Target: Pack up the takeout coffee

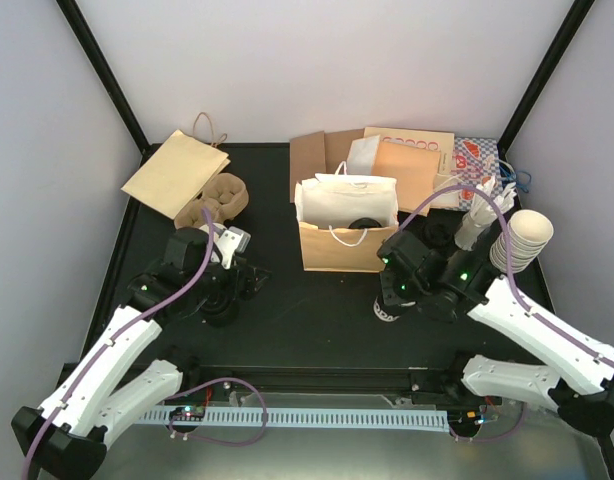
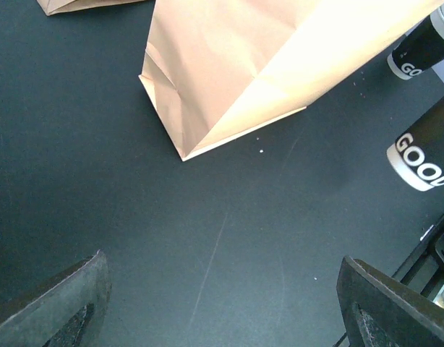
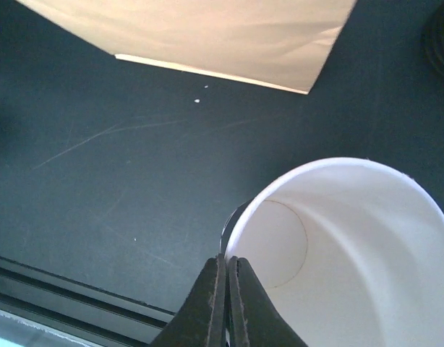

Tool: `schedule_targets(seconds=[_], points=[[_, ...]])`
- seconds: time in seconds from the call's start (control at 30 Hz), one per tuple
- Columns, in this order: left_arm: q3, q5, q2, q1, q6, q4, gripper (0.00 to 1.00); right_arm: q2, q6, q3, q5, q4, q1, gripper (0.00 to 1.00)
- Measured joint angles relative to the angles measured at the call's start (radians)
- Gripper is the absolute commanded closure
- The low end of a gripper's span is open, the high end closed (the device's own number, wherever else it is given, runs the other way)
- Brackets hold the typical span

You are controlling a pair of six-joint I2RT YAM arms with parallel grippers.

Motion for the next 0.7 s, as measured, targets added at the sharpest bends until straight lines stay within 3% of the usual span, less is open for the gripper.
schedule_targets(seconds=[0.33, 0.7], points=[[0.0, -0.001, 0.0, 0.0, 0.0, 0.0, 0.12, 0.07, 0.04, -0.102, 0.071, 0.13, 0.163, 0.99], [0.0, -0.004, 0.001, 0.0, 0.0, 0.0, 0.12, 0.167, 0.051, -0.149, 0.106, 0.213, 0.236, 0.99]])
